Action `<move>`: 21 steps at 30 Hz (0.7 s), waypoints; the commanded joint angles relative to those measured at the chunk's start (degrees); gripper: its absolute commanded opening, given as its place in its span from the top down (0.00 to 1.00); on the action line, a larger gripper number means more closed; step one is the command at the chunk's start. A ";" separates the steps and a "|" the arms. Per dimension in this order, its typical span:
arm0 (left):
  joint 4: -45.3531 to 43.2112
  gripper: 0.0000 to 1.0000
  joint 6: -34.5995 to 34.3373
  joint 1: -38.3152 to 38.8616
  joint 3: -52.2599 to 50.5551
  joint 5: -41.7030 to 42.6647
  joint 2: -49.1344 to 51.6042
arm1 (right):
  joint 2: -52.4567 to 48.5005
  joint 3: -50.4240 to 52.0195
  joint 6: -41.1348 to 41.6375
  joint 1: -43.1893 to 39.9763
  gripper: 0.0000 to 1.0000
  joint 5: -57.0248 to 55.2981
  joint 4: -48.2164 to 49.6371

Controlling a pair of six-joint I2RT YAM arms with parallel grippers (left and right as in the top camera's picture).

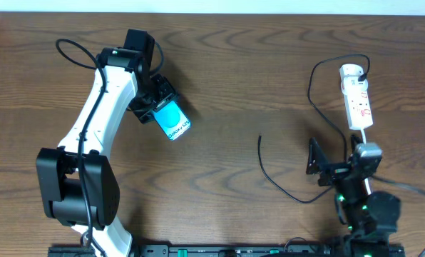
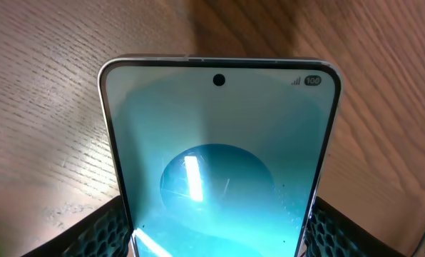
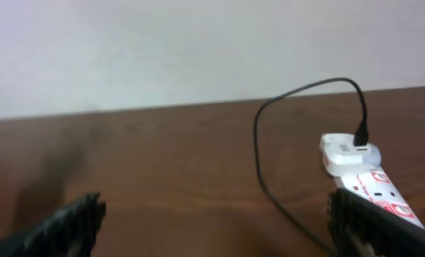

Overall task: Plug charger to phone and switch on socket
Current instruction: 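Raise the right arm and swing the right gripper toward the phone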

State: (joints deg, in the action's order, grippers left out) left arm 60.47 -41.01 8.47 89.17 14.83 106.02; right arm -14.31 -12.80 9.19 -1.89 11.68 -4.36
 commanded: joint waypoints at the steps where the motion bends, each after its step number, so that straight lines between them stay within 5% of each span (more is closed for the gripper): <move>1: 0.37 0.93 0.70 0.13 0.11 0.44 -1.55 | -9.73 -13.79 -0.70 0.48 0.01 3.96 -5.20; 10: 0.37 0.93 0.70 0.13 0.11 1.20 -1.55 | -45.75 -54.64 -4.04 0.50 0.01 22.25 -46.07; 16: 0.35 0.93 0.70 0.13 0.11 1.20 -1.55 | -57.94 -56.76 4.42 0.48 0.01 22.84 -42.45; 21: 0.31 0.93 0.48 0.13 0.11 1.18 -1.55 | -67.17 -56.76 9.68 0.48 0.01 35.32 -36.00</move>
State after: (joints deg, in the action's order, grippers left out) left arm 60.51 -40.62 8.47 89.14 15.38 105.97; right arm -77.47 -68.82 14.02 -1.87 36.32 -42.94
